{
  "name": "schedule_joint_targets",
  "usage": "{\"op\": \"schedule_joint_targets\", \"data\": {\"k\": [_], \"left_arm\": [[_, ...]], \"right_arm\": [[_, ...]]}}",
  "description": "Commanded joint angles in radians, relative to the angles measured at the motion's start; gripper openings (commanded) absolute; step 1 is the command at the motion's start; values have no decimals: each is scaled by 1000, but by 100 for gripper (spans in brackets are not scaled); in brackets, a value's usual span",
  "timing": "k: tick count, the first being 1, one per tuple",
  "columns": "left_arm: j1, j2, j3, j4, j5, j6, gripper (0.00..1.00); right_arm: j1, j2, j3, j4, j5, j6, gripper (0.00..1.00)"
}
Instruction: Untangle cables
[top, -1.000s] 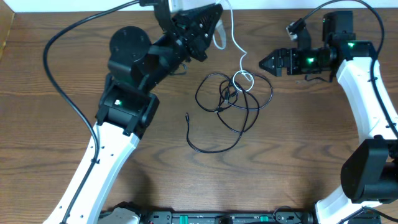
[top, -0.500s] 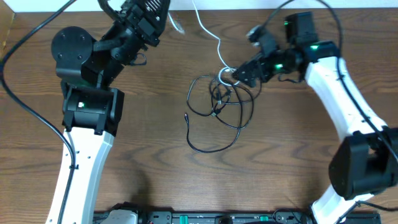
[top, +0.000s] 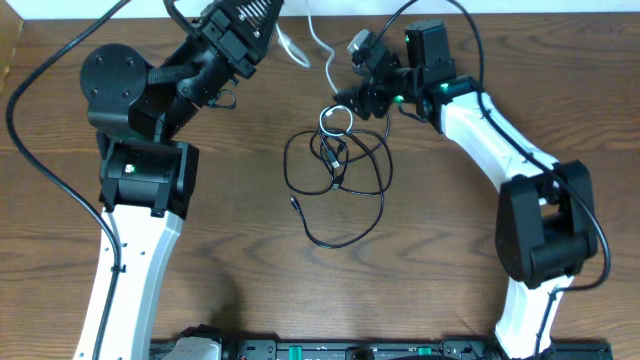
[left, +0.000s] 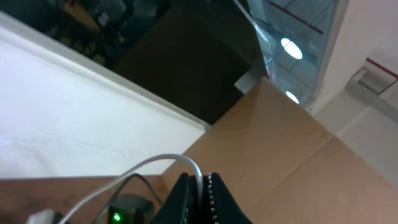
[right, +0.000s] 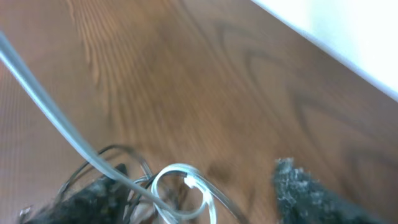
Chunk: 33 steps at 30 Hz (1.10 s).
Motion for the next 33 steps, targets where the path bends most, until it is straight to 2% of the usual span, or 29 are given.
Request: {"op": "schedule_joint_targets", "data": {"k": [1, 3, 4, 6, 7, 10, 13, 19, 25, 30, 33], "left_arm": [[6, -19, 15, 7, 21, -40, 7], [6, -19, 15, 7, 24, -45, 7], [6, -19, 15, 7, 24, -63, 7], [6, -19, 15, 8, 24, -74, 7], [6, -21, 15, 8, 24, -76, 7], [14, -24, 15, 7, 19, -66, 8], [27, -21, 15, -11, 8, 2, 7], [27, 0, 10, -144, -63, 104, 7], [27, 24, 8, -287, -142, 147, 8], [24, 61, 8, -393, -138, 147, 8], [11, 88, 8, -494, -138, 147, 17]], "right_arm": [[23, 30, 6, 56, -77, 79, 59], [35, 35, 6, 81, -91, 92, 52], [45, 35, 6, 86, -90, 93, 42], [50, 33, 6, 85, -91, 119, 9], [49, 29, 6, 85, -90, 171, 1], [10, -20, 6, 8, -121, 320, 1], [-60, -116, 6, -131, -134, 328, 1], [-182, -380, 6, -348, -3, 328, 1], [-141, -550, 6, -468, 216, 330, 1], [-66, -548, 6, -592, 335, 329, 1], [-47, -535, 6, -611, 309, 357, 1]]}}
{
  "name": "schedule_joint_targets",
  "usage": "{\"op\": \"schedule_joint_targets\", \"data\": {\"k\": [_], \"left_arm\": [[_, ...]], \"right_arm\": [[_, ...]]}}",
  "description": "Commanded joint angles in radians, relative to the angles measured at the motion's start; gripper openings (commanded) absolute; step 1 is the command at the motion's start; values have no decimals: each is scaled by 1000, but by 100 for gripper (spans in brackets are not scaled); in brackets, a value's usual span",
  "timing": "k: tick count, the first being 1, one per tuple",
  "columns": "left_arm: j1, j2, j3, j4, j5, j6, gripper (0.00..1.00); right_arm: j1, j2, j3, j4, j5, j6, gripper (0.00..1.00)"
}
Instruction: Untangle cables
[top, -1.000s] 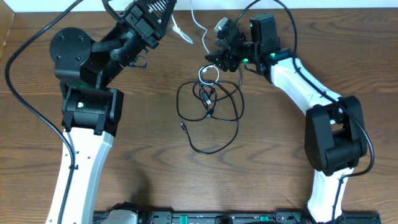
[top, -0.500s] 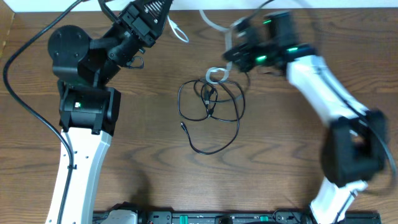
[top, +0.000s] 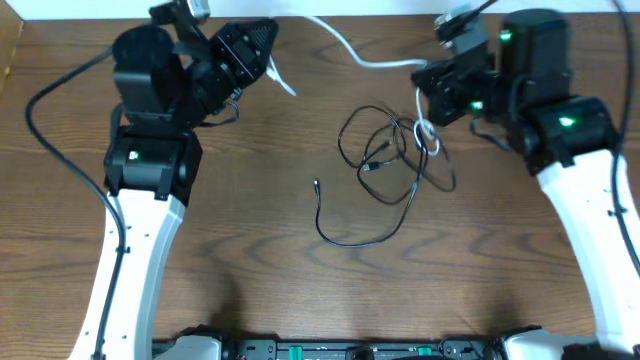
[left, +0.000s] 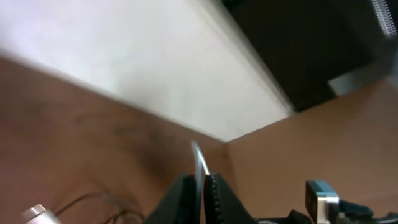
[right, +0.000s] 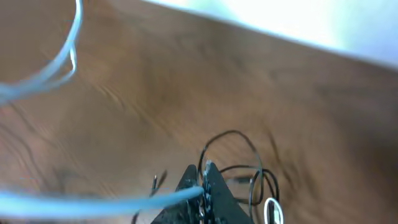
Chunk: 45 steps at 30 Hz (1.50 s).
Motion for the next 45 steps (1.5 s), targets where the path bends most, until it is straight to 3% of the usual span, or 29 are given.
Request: {"op": "schedule_joint_targets", "data": {"k": [1, 3, 4, 11, 18, 22, 27, 30, 34, 38, 45], "left_arm": [[-15, 41, 8, -85, -11, 24, 36], [-29, 63, 8, -133, -10, 45, 66], [-37, 77, 8, -153, -7, 49, 73], [-40, 136, 8, -168, 54, 93, 75], [-40, 140, 8, -170, 61, 169, 75], [-40, 140, 8, -183, 61, 172, 75], [-44, 140, 3, -200, 60, 175, 75], [-51, 143, -3, -209, 61, 176, 75], [-71, 158, -7, -210, 60, 179, 75], [-107, 178, -8, -209, 60, 203, 75], [-163, 233, -8, -209, 60, 220, 75]], "right_arm": [[19, 31, -6, -9, 40, 50, 1], [28, 31, -6, -12, 48, 92, 1], [33, 31, -6, -16, 65, 124, 1], [108, 83, -6, -98, 313, 301, 1], [203, 215, -6, -108, 316, 316, 1], [245, 266, -6, -127, 204, 208, 22], [224, 255, -6, -182, 194, 167, 61], [183, 242, -6, -206, 201, 142, 68], [80, 240, -6, -253, 228, 159, 67], [-13, 257, -6, -278, 227, 193, 57], [-68, 356, -8, -341, 344, 291, 48]]}}
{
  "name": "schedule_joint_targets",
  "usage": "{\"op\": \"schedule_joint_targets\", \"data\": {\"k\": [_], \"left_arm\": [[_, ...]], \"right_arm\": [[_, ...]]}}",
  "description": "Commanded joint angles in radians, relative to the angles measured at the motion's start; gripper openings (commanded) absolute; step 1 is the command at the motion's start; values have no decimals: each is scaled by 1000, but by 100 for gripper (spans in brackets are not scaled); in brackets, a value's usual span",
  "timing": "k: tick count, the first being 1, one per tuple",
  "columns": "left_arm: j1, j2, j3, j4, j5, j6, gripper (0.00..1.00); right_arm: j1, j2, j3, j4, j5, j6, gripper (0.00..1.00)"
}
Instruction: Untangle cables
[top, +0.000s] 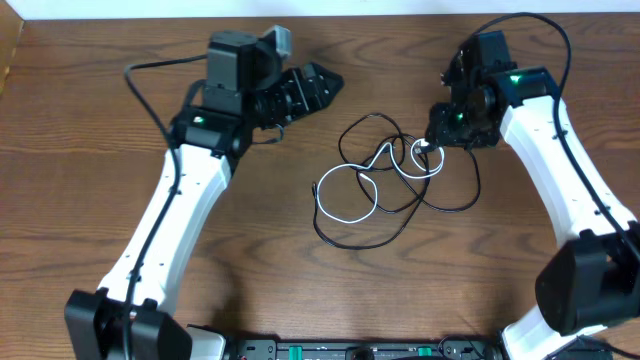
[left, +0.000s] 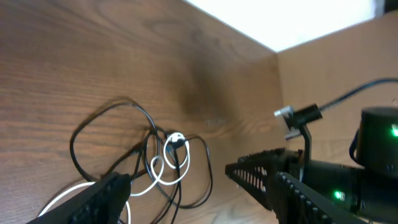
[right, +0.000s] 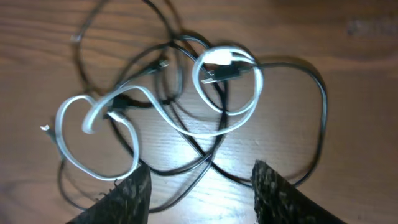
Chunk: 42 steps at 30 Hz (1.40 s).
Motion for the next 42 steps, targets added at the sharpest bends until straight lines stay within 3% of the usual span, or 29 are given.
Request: {"op": "schedule_joint_targets", "data": {"k": [1, 12, 30, 33, 35, 36, 42], "left_arm": [[-22, 31, -8, 1, 11, 26, 75], [-24, 58, -8, 8, -37, 26, 75], [-24, 59, -8, 8, -45, 26, 75], [-24, 59, -8, 8, -45, 26, 75], [-24, 59, -8, 8, -55, 26, 75], [-24, 59, -8, 8, -60, 25, 75], [-24, 59, -8, 8, -70, 26, 75]], "right_arm": [[-6, 83, 1, -18, 83, 76, 48], [-11, 271, 1, 71, 90, 71, 34], [-16, 407, 1, 63, 165, 94, 31], [-16, 407, 1, 61, 164, 94, 21], [-15, 407, 1, 52, 164, 93, 4], [-15, 407, 1, 47, 164, 89, 1], [-14, 333, 42, -2, 29, 8, 1]]}}
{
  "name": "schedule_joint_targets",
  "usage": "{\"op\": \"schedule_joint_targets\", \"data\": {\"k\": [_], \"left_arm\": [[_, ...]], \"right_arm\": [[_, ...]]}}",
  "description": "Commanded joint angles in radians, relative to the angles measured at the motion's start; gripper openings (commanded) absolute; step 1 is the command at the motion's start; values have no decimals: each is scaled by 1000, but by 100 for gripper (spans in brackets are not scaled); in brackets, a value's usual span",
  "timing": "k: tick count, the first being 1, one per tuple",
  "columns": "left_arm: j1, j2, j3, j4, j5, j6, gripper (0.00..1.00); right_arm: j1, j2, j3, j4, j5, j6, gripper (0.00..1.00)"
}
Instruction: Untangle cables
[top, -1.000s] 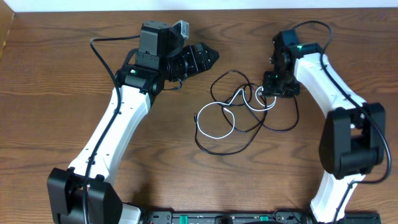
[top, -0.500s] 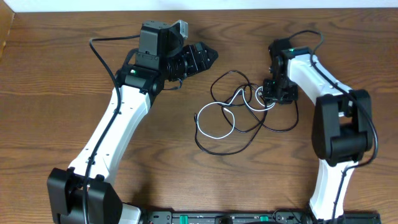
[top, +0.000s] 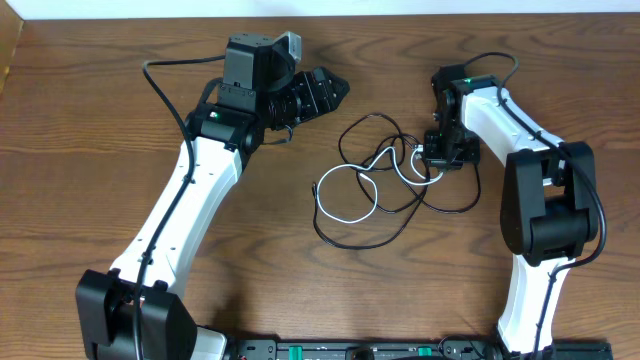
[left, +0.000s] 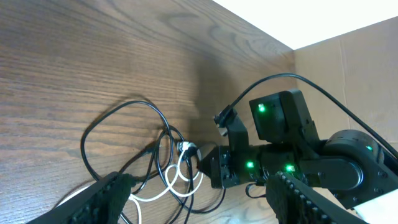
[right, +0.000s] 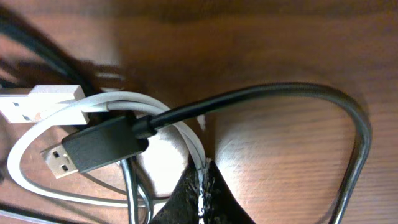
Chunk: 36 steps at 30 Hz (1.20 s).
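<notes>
A white cable lies looped through a black cable in one tangle at the middle of the table. My right gripper is down at the tangle's right side, shut on the white cable. Beside its grip lie a black USB plug and a white USB plug. My left gripper hangs open above the table behind and left of the tangle, holding nothing. The left wrist view has the tangle beyond its spread fingers.
The wooden table ends at a white strip along the back. A cardboard wall stands behind the right arm. The right arm's own black lead arches over its wrist.
My right gripper was open above the tangle; now it is down at the right loop and shut on the white cable. The left gripper stays open, almost where it was.
First my left gripper held the white cable at the back while the right was open by the tangle. Then both were shut on it, raised between them. Later both were open and it lay on the black cable. Now the right holds it again.
</notes>
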Motion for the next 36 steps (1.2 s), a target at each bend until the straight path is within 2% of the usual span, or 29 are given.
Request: {"op": "schedule_joint_targets", "data": {"k": [1, 6, 7, 9, 14, 19, 20, 25, 27, 30, 34, 36], "left_arm": [[0, 7, -7, 1, -32, 21, 75], [5, 7, -7, 29, -62, 22, 75], [5, 7, -7, 34, -62, 22, 75], [5, 7, -7, 39, -61, 29, 75], [4, 7, -7, 43, -28, 34, 75], [3, 7, -7, 45, 50, 119, 75], [3, 7, -7, 39, 49, 126, 75], [3, 7, -7, 14, 48, 126, 75], [3, 7, -7, 13, 47, 126, 75], [3, 8, -7, 13, 41, 126, 75], [3, 11, -7, 8, 41, 125, 75], [3, 11, -7, 9, 41, 125, 75]], "right_arm": [[-6, -65, 53, -33, -181, -92, 1], [-7, -253, 149, -27, -612, -216, 1], [-6, -291, 160, -18, -651, -217, 1], [-2, -360, 169, 7, -662, -210, 1], [0, -504, 169, 31, -537, -118, 1], [1, -526, 168, 11, -457, -118, 1], [0, -519, 162, 2, -432, -117, 4], [-7, -456, 130, -22, -267, -119, 35], [-18, -407, 123, -15, -236, -151, 54], [-32, -325, 123, 12, -282, -282, 63], [-37, -185, 124, 42, -327, -476, 63], [-37, -113, 124, 46, -410, -605, 63]]}}
